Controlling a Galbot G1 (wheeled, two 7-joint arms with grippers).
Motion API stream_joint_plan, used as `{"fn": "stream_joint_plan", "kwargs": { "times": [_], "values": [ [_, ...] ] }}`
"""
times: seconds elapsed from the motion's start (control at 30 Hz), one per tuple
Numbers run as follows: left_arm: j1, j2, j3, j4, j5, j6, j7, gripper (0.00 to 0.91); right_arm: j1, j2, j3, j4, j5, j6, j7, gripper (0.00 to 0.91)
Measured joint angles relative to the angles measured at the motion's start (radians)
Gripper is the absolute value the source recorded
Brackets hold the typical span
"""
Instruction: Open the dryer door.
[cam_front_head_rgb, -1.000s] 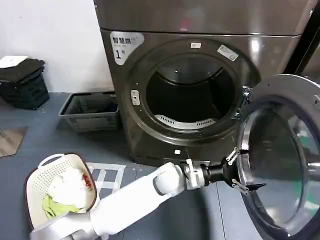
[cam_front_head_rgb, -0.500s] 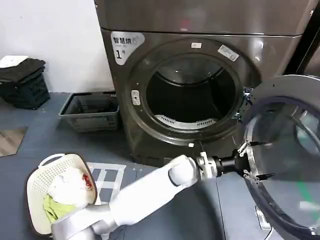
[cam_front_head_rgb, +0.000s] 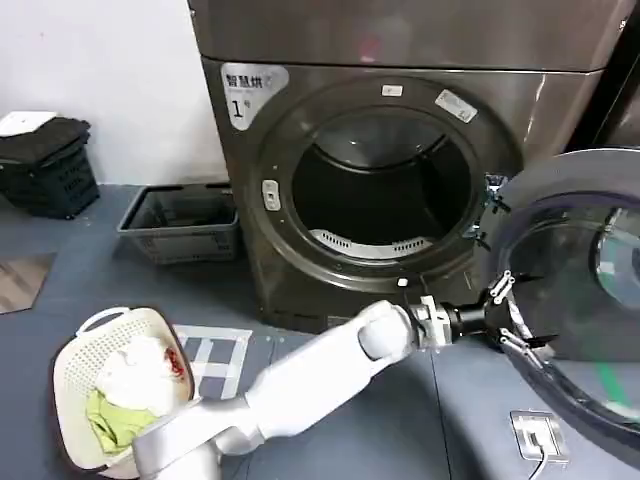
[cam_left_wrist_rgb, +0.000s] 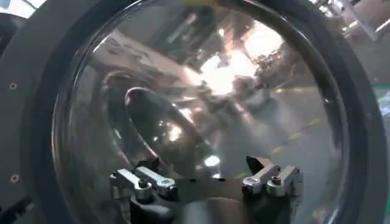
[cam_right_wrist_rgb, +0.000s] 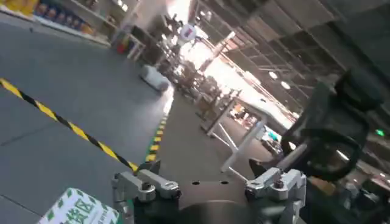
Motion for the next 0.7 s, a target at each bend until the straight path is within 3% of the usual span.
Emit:
{"fn": "stream_joint_plan", "kwargs": {
  "times": [0.7],
  "values": [
    [-0.016,-0.023,-0.02,0.132,0.02,0.009,-0.021,0.907,0.0,-0.001,-0.002,0.018,0.01,-0.01,-0.006,0.907]
  ]
}}
